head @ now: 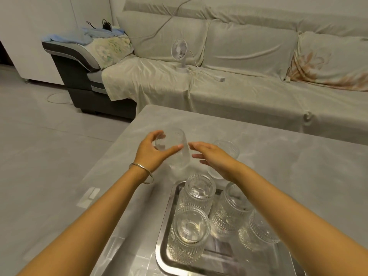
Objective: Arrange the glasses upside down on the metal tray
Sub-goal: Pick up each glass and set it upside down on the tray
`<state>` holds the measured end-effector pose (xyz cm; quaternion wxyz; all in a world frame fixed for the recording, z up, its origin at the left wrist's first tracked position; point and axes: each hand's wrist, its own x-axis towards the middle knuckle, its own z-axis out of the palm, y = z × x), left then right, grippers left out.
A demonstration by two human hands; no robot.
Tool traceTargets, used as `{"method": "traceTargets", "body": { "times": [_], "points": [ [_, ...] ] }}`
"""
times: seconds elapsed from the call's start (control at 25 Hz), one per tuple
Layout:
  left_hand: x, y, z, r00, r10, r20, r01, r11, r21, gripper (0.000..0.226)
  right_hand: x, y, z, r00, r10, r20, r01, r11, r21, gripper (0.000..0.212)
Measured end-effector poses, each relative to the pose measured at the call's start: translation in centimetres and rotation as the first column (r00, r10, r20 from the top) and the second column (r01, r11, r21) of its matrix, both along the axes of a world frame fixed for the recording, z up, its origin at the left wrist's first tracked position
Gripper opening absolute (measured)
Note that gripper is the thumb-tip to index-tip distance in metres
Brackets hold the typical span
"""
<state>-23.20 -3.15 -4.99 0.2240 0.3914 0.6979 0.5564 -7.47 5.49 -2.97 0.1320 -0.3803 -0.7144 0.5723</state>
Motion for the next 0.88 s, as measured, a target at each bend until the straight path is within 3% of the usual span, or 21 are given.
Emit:
{"method": "traceTargets", "body": {
  "times": [0.12,0.24,0.36,0.52,0.72,0.88],
  "points": [
    [1.4,-1.8,3.2,0.939,-0.052,0.339,-0.016,0.981,0.195,0.066,1.2,-1.0,1.9,0.986,-0.035,-0.162,0.012,0.99,-0.141,0.042],
    [3.7,-4.0,5.8,0.849,-0.243,0.469,0.092,0.942,0.322,0.07,3.8,-3.0,4.4,0.938,-0.033,-0.346,-0.072,0.955,-0.288,0.048],
    [6.4,-6.3,6.6,0.863,-0.354,0.361,0.224,0.908,0.355,0.066,7.1,-5.1,6.2,0.912,-0.145,-0.385,0.059,0.972,-0.226,0.06],
    [9.1,-8.7,5.7,0.889,-0.423,0.172,0.372,0.89,0.265,0.048,11.8,-7.2,7.2,0.897,-0.241,-0.371,0.226,0.971,-0.083,0.072],
    [10.6,-10.4,1.4,0.949,-0.308,-0.061,0.305,0.951,-0.051,0.047,16.5,-9.3,7.2,0.931,-0.24,-0.274,0.29,0.944,0.158,0.073],
    [11.2,-10.6,-1.2,0.956,-0.292,-0.033,0.284,0.946,-0.157,0.069,18.5,-10.7,5.4,0.961,-0.222,-0.163,0.259,0.931,0.257,0.081]
  ]
}}
